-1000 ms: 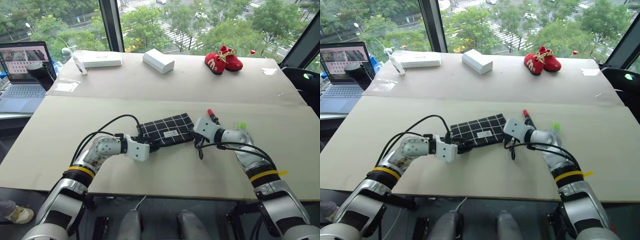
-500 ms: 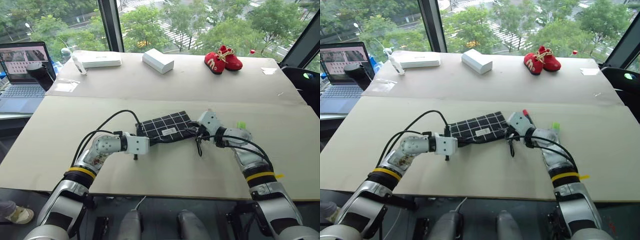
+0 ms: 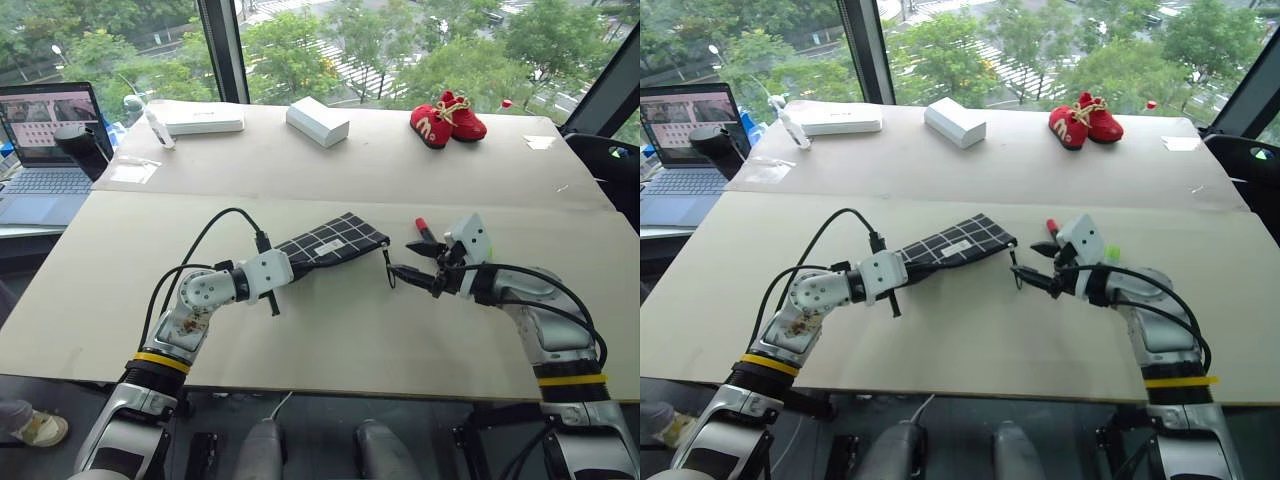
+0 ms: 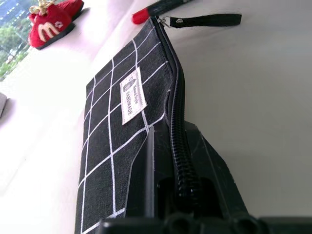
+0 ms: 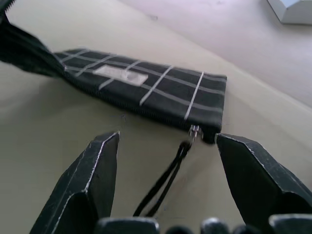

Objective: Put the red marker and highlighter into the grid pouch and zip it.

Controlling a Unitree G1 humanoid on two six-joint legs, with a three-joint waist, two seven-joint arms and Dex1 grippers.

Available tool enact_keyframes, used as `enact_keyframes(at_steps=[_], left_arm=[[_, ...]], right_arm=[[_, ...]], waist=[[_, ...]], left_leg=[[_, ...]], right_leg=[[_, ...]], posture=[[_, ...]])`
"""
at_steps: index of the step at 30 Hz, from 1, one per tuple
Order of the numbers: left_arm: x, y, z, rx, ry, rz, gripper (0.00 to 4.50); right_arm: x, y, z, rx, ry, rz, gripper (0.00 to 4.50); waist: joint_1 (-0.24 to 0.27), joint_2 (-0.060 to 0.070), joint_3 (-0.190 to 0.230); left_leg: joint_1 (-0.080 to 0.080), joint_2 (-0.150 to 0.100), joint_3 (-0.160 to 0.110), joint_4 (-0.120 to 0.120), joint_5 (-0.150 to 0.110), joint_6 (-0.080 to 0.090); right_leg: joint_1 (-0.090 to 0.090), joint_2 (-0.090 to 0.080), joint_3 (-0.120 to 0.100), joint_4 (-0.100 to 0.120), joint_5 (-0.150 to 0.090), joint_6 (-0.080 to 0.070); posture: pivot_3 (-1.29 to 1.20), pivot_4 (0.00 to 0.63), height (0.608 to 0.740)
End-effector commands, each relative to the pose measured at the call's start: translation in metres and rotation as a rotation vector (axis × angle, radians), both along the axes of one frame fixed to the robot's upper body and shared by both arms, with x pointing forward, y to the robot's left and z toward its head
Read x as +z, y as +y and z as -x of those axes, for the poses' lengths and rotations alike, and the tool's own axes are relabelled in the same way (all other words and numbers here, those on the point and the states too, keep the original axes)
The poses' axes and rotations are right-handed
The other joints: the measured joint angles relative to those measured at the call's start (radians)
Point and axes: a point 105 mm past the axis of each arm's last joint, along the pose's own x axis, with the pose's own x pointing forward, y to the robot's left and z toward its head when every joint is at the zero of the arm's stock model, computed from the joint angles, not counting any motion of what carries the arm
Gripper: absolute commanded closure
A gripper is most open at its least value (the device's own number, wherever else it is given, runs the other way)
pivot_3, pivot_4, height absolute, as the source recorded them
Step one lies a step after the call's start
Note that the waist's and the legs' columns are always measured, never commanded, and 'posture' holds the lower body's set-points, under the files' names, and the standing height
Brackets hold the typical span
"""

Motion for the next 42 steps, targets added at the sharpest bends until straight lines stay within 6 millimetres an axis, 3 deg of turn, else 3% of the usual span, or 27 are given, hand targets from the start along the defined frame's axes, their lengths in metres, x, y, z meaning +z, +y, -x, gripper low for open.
enact_keyframes(at_steps=[1,9,20,21,25,30,35,42], left_arm=[[0.016,0.000,0.000,0.019,-0.032,0.047,4.50],[0.015,-0.003,0.003,0.008,-0.023,0.041,4.50],[0.015,-0.004,0.003,0.009,-0.029,0.037,4.50],[0.015,-0.004,0.002,0.010,-0.030,0.038,4.50],[0.015,-0.004,0.002,0.009,-0.032,0.037,4.50],[0.014,-0.005,0.002,0.005,-0.031,0.036,4.50],[0.012,-0.007,0.002,0.003,-0.029,0.035,4.50],[0.013,-0.008,-0.001,0.001,-0.028,0.040,4.50]], right_arm=[[0.001,0.006,-0.005,-0.053,-0.035,0.045,1.01],[0.003,0.004,-0.045,-0.233,-0.083,0.041,1.01],[-0.002,0.022,-0.051,-0.201,-0.063,0.019,1.01],[-0.002,0.023,-0.052,-0.199,-0.063,0.019,1.51],[-0.003,0.027,-0.051,-0.180,-0.064,0.014,2.61],[-0.004,0.033,-0.046,-0.142,-0.065,0.006,4.42],[-0.002,0.038,-0.046,-0.136,-0.101,0.024,4.42],[-0.008,0.090,-0.016,0.139,-0.081,0.041,4.42]], waist=[[-0.006,0.000,0.000],[-0.015,0.000,0.000],[-0.016,0.000,0.000],[-0.016,0.000,0.000],[-0.015,0.000,0.000],[-0.016,0.000,0.000],[-0.016,0.000,0.000],[-0.018,0.000,0.000]], left_leg=[[0.000,0.000,0.000,0.000,0.000,0.000],[0.000,-0.001,0.000,0.000,0.000,0.000],[-0.001,0.000,0.000,0.000,0.000,0.000],[-0.001,0.000,0.000,0.000,0.000,0.000],[-0.001,-0.001,0.000,-0.001,0.000,0.000],[-0.001,0.000,0.000,-0.001,0.000,0.000],[-0.001,0.000,0.000,-0.001,0.000,0.000],[-0.001,0.000,0.000,-0.001,0.000,0.000]], right_leg=[[0.000,0.000,0.000,0.000,0.000,0.000],[0.000,0.000,0.000,-0.001,0.000,0.000],[-0.001,0.000,0.000,-0.001,0.000,0.000],[-0.001,0.000,0.000,-0.001,0.000,0.000],[-0.001,-0.001,0.000,-0.001,0.000,0.000],[-0.001,0.000,0.000,-0.001,0.000,0.000],[-0.001,0.000,0.000,-0.001,0.000,0.000],[-0.002,0.000,0.000,-0.001,0.000,0.000]], posture=[[0.00,0.150,0.729],[0.00,0.150,0.729],[0.00,0.150,0.729],[0.00,0.150,0.729],[0.00,0.150,0.729],[0.00,0.150,0.729],[0.00,0.150,0.729],[0.00,0.150,0.729]])
